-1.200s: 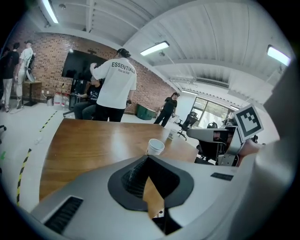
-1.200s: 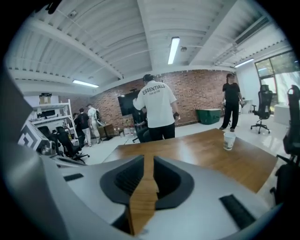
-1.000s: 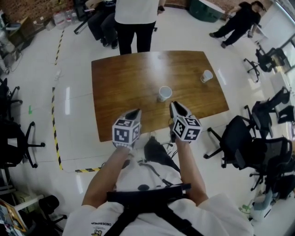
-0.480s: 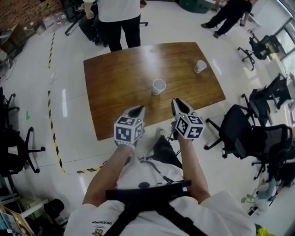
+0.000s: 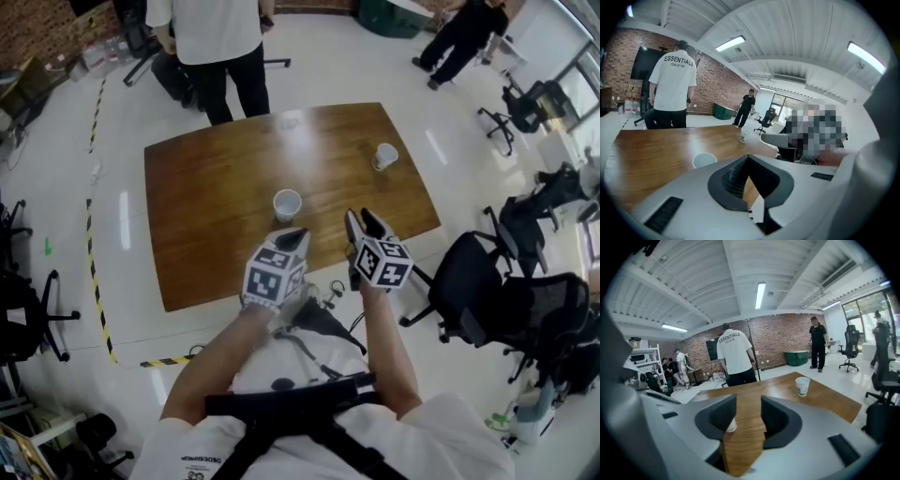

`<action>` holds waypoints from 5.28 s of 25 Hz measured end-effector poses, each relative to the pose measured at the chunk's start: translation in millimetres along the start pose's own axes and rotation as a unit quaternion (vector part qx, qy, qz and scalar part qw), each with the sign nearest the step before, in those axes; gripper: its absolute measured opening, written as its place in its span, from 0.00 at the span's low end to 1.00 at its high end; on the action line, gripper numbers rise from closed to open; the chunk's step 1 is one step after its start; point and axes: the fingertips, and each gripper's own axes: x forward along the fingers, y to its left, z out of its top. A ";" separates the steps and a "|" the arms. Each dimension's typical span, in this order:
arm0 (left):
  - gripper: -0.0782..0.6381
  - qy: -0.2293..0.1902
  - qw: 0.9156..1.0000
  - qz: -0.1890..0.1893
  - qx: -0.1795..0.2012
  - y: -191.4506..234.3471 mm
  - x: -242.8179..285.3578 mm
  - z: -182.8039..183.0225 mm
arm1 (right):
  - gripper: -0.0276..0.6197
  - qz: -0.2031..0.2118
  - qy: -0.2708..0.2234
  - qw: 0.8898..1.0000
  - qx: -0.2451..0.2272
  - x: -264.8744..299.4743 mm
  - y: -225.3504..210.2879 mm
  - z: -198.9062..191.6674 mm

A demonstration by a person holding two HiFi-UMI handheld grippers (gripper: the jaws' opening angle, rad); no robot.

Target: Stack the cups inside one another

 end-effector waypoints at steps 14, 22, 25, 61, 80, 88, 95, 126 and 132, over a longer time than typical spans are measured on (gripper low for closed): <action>0.11 0.007 1.000 0.016 0.002 -50.4 155.3 48.9 | 0.35 0.033 0.045 0.995 -0.080 69.0 -162.4 55.3; 0.11 0.021 1.000 0.023 -0.002 -52.8 209.8 63.9 | 0.33 0.051 0.115 0.972 -0.197 127.1 -207.8 61.4; 0.11 0.028 0.999 0.027 0.001 -52.0 222.5 66.0 | 0.31 0.062 0.142 0.959 -0.236 148.6 -217.8 55.7; 0.11 0.057 0.995 0.071 -0.048 -13.6 226.0 38.1 | 0.09 0.077 0.248 0.902 -0.345 230.5 -230.3 13.1; 0.11 0.045 0.993 0.091 -0.052 -4.5 127.1 6.9 | 0.09 0.212 0.133 0.942 -0.224 122.4 -58.3 63.6; 0.11 0.035 0.987 0.136 -0.078 22.3 63.9 -15.2 | 0.09 0.276 0.115 0.919 -0.257 95.8 38.8 59.1; 0.11 0.038 0.979 0.175 -0.097 48.8 16.6 -33.3 | 0.09 0.322 0.135 0.887 -0.302 86.1 104.2 29.4; 0.11 0.022 0.970 0.204 -0.129 86.5 -33.3 -46.9 | 0.09 0.311 0.207 0.773 -0.513 108.0 147.4 -86.4; 0.11 0.017 0.969 0.208 -0.134 90.2 -38.0 -48.3 | 0.10 0.304 0.213 0.765 -0.526 115.7 145.2 -100.6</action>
